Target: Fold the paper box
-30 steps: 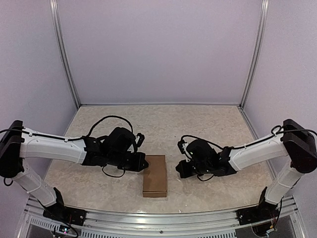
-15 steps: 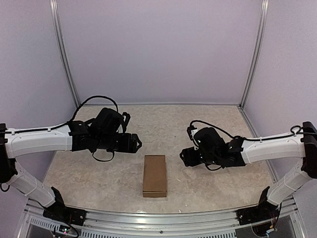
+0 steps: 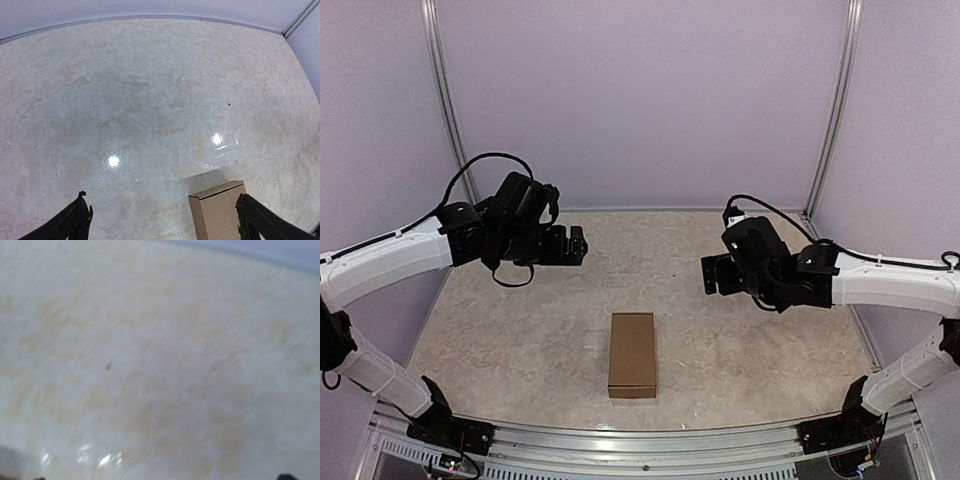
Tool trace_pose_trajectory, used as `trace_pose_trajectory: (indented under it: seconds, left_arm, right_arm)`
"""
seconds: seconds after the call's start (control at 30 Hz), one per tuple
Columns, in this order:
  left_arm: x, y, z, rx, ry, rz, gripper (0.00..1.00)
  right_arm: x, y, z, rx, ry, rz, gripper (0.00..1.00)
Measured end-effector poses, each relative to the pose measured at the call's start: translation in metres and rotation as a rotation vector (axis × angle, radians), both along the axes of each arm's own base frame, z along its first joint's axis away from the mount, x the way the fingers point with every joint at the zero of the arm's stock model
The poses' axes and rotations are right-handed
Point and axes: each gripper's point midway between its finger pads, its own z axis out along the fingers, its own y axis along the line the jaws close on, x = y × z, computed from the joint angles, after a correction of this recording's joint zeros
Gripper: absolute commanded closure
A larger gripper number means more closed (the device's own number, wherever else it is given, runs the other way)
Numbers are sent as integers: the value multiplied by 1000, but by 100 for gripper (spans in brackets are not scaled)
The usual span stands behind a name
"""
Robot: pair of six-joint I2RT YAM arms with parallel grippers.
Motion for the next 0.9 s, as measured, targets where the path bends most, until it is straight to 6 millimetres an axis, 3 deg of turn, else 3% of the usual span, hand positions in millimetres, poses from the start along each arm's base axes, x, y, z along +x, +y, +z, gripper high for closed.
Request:
trace_pose_trajectory:
  seconds: [0.13,0.3,0.43,0.57,0.73,0.83,0.9]
  left_arm:
    - [11,15,19,18,-30,43,1]
    - [21,45,49,23,-81,113,1]
    - [28,83,70,9,-121,199,1]
    - [33,132,87,0,-157,313,1]
    - [26,169,86,12,-181,389,1]
    - [18,184,81,32,-193,409,1]
    - [13,189,76,44,-197,411,1]
  right_arm:
    - [6,-11,21,-77,-46,-42,0]
    - [11,-31,24,-193,-39,-71,0]
    - [27,-60,29,-183,-1,-126,0]
    - [43,-101,36,-101,45,-200,0]
    - [58,-148,42,44,91,-269,0]
    - [58,-163,44,99,88,-272,0]
    - [49,-162,44,115,80,-238,0]
